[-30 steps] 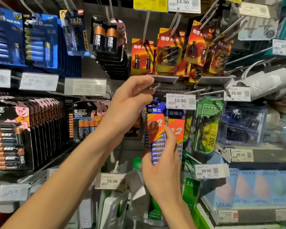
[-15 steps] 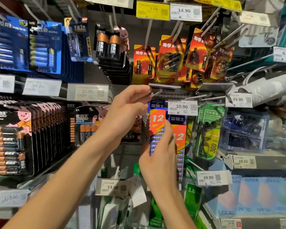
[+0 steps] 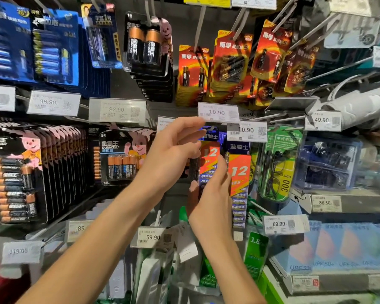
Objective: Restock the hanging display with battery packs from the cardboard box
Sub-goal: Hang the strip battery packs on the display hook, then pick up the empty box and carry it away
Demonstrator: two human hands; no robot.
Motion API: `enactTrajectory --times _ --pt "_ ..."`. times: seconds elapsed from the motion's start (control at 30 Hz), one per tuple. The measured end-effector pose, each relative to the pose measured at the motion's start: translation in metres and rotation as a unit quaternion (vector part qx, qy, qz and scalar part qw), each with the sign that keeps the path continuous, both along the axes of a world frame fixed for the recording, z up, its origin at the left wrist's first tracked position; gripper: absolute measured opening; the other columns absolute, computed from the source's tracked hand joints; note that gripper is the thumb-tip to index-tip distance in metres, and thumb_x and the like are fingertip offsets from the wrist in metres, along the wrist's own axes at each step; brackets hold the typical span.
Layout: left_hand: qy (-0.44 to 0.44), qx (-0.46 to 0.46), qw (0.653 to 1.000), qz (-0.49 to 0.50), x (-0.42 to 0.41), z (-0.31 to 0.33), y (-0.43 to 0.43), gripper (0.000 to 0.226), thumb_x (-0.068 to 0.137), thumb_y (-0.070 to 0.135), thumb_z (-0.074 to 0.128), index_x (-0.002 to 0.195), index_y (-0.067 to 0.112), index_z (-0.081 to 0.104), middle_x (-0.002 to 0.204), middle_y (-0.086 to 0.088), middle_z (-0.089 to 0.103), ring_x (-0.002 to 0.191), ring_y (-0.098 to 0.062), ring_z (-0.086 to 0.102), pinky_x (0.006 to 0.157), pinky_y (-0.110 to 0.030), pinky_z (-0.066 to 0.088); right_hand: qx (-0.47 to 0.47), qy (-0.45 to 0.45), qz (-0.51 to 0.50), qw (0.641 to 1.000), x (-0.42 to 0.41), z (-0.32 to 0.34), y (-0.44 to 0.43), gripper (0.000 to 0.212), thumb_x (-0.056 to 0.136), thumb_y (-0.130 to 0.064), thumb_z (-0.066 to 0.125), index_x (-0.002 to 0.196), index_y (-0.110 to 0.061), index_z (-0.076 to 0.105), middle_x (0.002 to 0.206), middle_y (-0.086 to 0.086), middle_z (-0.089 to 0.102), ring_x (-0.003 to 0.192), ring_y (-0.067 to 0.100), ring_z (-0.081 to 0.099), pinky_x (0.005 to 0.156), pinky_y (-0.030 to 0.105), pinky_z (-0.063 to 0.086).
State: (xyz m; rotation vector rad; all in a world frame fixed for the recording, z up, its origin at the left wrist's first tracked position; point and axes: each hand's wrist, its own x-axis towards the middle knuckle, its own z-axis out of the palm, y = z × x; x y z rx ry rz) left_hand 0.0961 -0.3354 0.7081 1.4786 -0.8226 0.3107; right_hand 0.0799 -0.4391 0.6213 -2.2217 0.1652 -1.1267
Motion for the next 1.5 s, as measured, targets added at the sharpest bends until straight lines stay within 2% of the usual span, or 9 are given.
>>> enactTrajectory --times 0.27,0.47,0.7,1.03,1.17,1.3,1.37,1.43,1.5 --pt "-0.013 -0.002 1.000 -0.020 -0.003 -0.027 0.008 0.057 0.083 -0.023 0.050 0.128 0.009 0.063 0.128 0.000 0.070 0.124 -0.007 0.062 0.111 -0.031 0.047 -0.041 0.044 -0.041 0.997 -0.018 -0.018 0.003 0.086 0.095 -0.023 0.059 0.157 -0.021 0.000 0.148 0.009 0.033 0.107 0.036 0.061 0.077 0.042 0.050" --pt "-0.062 0.051 0.997 -0.020 -0.019 -0.065 0.023 0.047 0.087 0.000 0.057 0.130 0.018 0.063 0.134 0.014 0.066 0.128 -0.002 0.058 0.110 -0.026 0.046 -0.062 0.078 -0.030 0.995 -0.053 -0.040 0.004 0.079 0.095 -0.033 0.052 0.158 -0.029 0.004 0.156 -0.004 0.027 0.124 0.024 0.054 0.093 0.039 0.046" --pt "-0.149 0.241 0.954 0.102 -0.049 -0.160 0.061 0.048 0.099 0.032 0.061 0.146 0.032 0.048 0.159 0.028 0.033 0.146 0.009 0.026 0.118 -0.012 0.020 -0.088 0.012 -0.054 0.995 -0.082 -0.113 0.017 0.066 0.088 -0.031 0.050 0.148 -0.004 0.045 0.147 0.011 0.051 0.136 0.030 0.047 0.112 0.045 0.042" --pt "-0.057 0.421 0.887 0.182 -0.123 -0.343 0.157 0.056 0.096 0.037 0.055 0.148 0.021 0.045 0.169 0.005 0.021 0.157 -0.016 0.014 0.123 -0.042 0.021 -0.115 0.286 -0.004 0.951 -0.158 -0.262 0.073 0.078 0.082 -0.050 0.049 0.151 -0.013 0.043 0.155 0.011 0.043 0.147 0.036 0.031 0.120 0.046 0.026" --pt "0.014 0.465 0.853 0.236 -0.188 -0.386 0.215 0.057 0.093 0.042 0.049 0.147 0.025 0.043 0.169 0.005 0.020 0.155 -0.019 0.018 0.120 -0.049 0.030 -0.116 0.334 0.078 0.932 -0.197 -0.322 0.110 0.093 0.067 -0.041 0.086 0.143 -0.010 0.041 0.139 0.022 0.057 0.134 0.036 0.039 0.100 0.054 0.051" --pt "0.121 0.497 0.811 0.284 -0.275 -0.416 0.262 0.057 0.095 0.043 0.050 0.148 0.024 0.045 0.170 0.007 0.014 0.156 -0.018 0.011 0.121 -0.048 0.024 -0.053 0.410 0.183 0.892 -0.253 -0.365 0.152 0.084 0.090 -0.071 0.028 0.159 -0.040 -0.009 0.168 -0.001 0.012 0.151 0.030 0.029 0.118 0.048 0.036" --pt "0.175 0.504 0.793 0.295 -0.321 -0.432 0.283 0.061 0.091 0.044 0.052 0.148 0.022 0.047 0.168 0.006 0.015 0.156 -0.020 0.014 0.121 -0.050 0.029 -0.052 0.436 0.205 0.875 -0.288 -0.368 0.172 0.083 0.091 -0.058 0.039 0.160 -0.037 -0.002 0.168 -0.003 0.006 0.151 0.029 0.028 0.117 0.043 0.037" --pt "0.223 0.494 0.787 0.296 -0.363 -0.444 0.299 0.060 0.091 0.046 0.052 0.147 0.024 0.048 0.168 0.009 0.014 0.156 -0.022 0.016 0.120 -0.050 0.032 -0.089 0.411 0.197 0.886 -0.320 -0.358 0.186 0.080 0.087 -0.046 0.051 0.158 -0.016 0.027 0.161 0.010 0.031 0.142 0.034 0.042 0.110 0.039 0.042" --pt "0.248 0.487 0.786 0.289 -0.405 -0.455 0.312 0.055 0.095 0.044 0.057 0.147 0.030 0.045 0.168 0.014 0.008 0.156 -0.018 0.013 0.121 -0.048 0.031 -0.063 0.448 0.211 0.867 -0.352 -0.359 0.199 0.078 0.092 -0.047 0.048 0.159 -0.017 0.022 0.162 0.009 0.027 0.146 0.031 0.033 0.116 0.036 0.034"
